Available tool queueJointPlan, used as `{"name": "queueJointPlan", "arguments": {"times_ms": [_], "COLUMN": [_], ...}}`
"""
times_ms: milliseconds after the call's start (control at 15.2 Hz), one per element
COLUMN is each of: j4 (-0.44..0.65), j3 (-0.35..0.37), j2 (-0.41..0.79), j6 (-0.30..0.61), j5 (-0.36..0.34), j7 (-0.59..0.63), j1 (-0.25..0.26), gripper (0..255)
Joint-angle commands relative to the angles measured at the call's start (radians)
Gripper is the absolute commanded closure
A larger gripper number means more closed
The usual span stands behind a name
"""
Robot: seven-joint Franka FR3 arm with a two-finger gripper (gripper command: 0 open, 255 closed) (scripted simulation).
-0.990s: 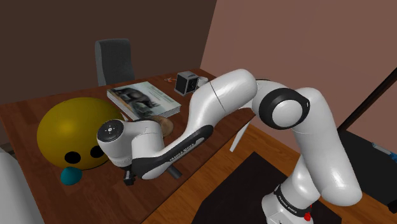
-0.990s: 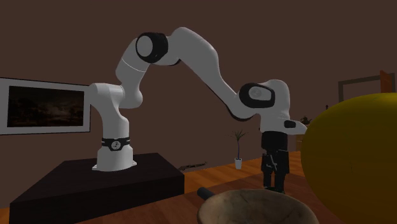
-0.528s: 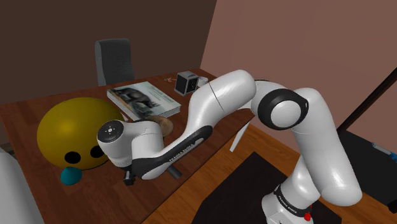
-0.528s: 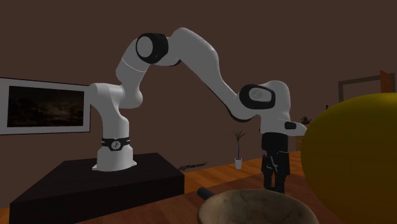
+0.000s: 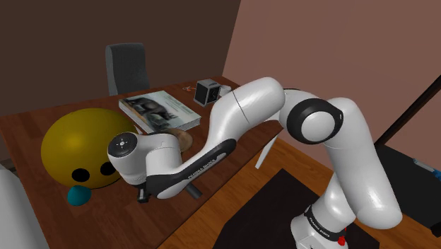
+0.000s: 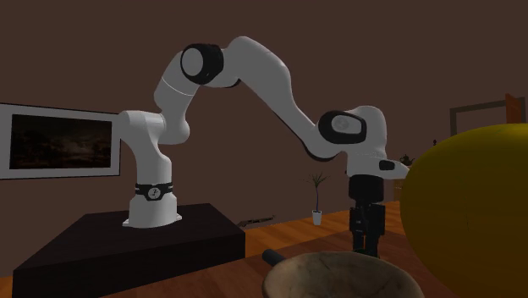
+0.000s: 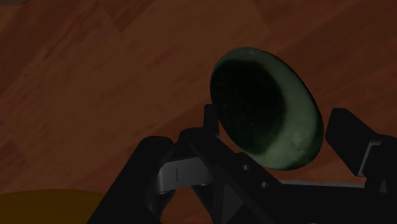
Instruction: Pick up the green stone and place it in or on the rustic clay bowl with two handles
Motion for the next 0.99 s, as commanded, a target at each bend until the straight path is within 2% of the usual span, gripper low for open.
{"name": "queueJointPlan", "arguments": {"times_ms": [0,726,792,924], "j4": [-0.001,-0.014,-0.014,-0.132], "j3": [0.0,0.022,0.022,0.118], "j2": [0.003,-0.069,-0.069,-0.11], "j6": [-0.001,-0.056,-0.056,0.102], "j5": [0.001,0.03,0.03,0.221], "j7": [0.0,-0.03,-0.03,-0.157], "j1": [0.0,-0.013,-0.013,-0.222], "gripper": [255,255,0,0]}}
